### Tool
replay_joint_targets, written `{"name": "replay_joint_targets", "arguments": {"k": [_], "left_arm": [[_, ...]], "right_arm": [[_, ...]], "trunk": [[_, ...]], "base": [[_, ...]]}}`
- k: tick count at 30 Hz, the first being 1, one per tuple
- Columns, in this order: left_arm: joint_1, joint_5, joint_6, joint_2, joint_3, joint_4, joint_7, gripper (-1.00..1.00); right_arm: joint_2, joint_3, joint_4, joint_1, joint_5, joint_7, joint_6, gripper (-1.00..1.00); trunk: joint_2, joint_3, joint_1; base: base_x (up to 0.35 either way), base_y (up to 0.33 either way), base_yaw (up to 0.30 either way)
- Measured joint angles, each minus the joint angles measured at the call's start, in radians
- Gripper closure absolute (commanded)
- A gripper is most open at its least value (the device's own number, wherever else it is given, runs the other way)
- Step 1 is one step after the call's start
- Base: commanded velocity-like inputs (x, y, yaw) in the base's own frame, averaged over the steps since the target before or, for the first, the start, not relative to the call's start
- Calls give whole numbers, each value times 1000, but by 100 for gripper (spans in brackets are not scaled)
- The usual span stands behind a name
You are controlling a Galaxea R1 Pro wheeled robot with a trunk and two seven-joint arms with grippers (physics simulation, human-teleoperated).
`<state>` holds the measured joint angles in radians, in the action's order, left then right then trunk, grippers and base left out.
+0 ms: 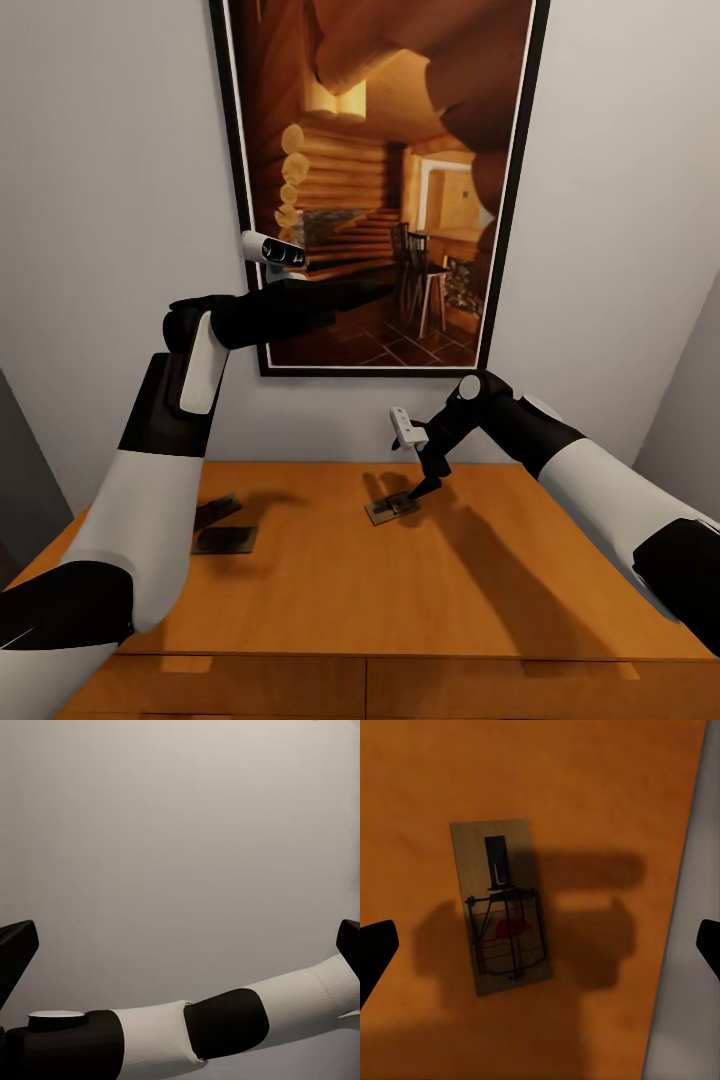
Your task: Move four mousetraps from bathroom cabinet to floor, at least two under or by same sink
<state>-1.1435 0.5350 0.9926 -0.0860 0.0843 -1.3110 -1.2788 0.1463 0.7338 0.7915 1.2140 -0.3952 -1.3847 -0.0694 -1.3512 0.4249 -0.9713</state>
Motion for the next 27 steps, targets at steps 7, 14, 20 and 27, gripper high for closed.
{"name": "replay_joint_targets", "arguments": {"k": [7, 14, 20, 27], "left_arm": [[0, 0, 1, 0, 0, 0, 0, -100], [-28, 28, 4, 20, 28, 11, 28, -100], [-6, 18, 5, 36, 6, -20, 28, -100], [17, 10, 7, 44, -33, -36, -11, -100]], "right_arm": [[0, 0, -4, 0, 0, 0, 4, -100], [-28, -3, 22, -28, -29, -13, -21, -100], [-10, 5, 22, -21, -6, -9, -19, -100], [-12, 2, 13, -16, 33, -48, -36, -100]], "trunk": [[0, 0, 0], [0, 0, 0], [0, 0, 0], [0, 0, 0]], "base": [[0, 0, 0], [0, 0, 0], [0, 0, 0], [0, 0, 0]]}}
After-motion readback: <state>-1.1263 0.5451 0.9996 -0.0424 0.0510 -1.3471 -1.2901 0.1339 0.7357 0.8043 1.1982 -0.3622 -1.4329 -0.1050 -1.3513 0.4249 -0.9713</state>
